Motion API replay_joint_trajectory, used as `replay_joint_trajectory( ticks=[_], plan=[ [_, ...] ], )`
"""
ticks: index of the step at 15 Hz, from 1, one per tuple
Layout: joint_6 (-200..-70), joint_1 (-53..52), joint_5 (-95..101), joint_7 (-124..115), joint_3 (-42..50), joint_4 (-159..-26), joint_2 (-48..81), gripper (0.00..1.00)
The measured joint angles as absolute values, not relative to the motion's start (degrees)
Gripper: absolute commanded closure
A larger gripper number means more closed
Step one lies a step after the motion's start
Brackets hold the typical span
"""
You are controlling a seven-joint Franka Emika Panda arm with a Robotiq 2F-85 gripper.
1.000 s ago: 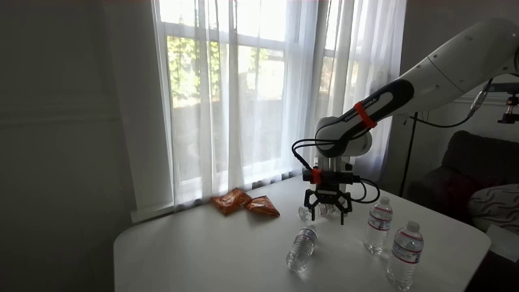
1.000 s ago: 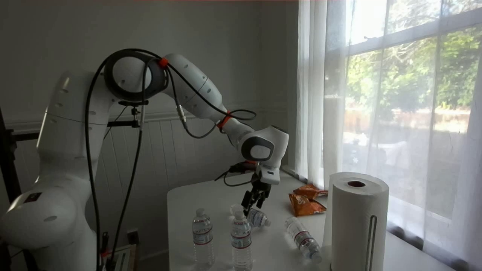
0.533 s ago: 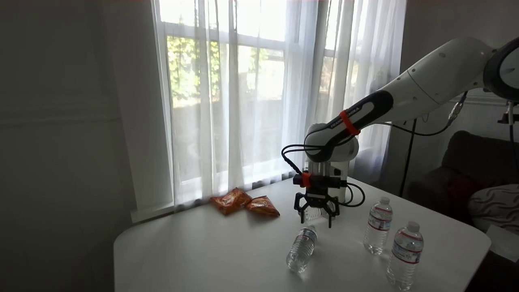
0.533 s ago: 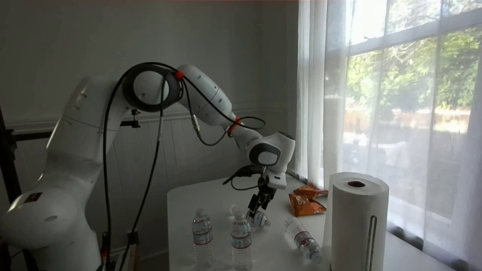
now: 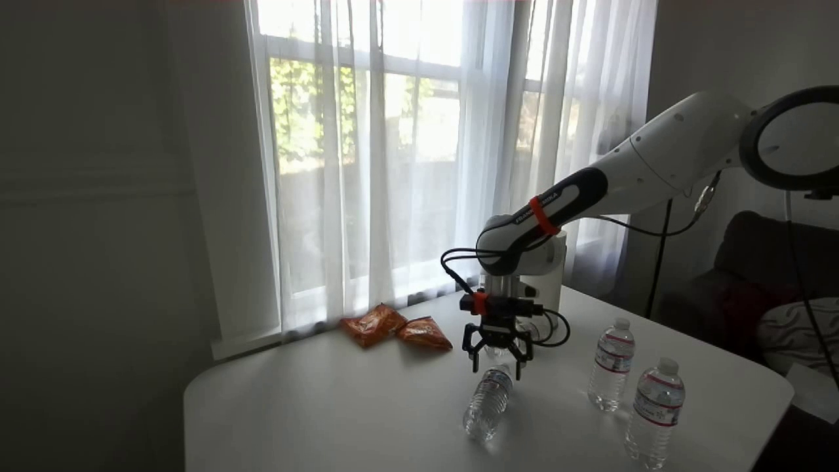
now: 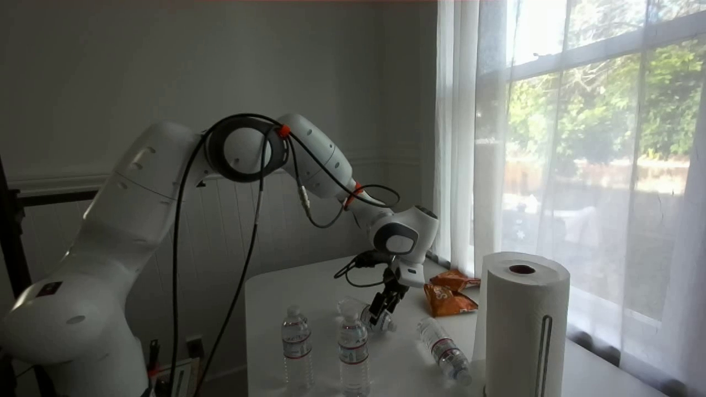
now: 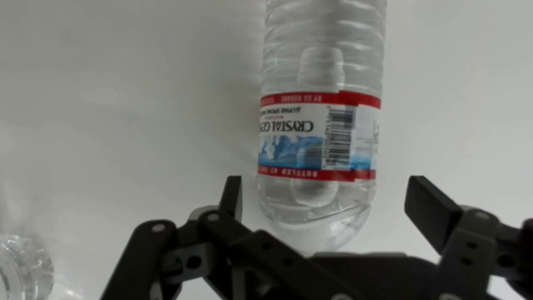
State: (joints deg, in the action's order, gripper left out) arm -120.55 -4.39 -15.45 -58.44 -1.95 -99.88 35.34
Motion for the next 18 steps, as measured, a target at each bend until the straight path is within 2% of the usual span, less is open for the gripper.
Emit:
replay_joint_trajectory(
  ticks=[1,2,4,5,8,12,18],
  plan=[
    [-120.4,-4.4,-15.7,-58.2,-2.1,-99.2,36.1,0.00],
    [-120.2,-4.4,-15.9,-58.1,-2.2,-98.6,36.7,0.08],
    [-119.4,-4.4,-16.1,-58.0,-2.3,-97.5,37.8,0.34],
    [-119.0,-4.5,-16.2,-58.0,-2.3,-97.0,38.2,0.43],
    [-118.0,-4.6,-16.3,-58.0,-2.4,-96.0,38.8,0.62],
    [-116.4,-6.2,-16.0,-58.6,-2.3,-94.5,38.8,0.75],
    [-115.3,-11.4,-12.7,-64.3,-1.8,-92.4,37.7,0.76]
  ],
)
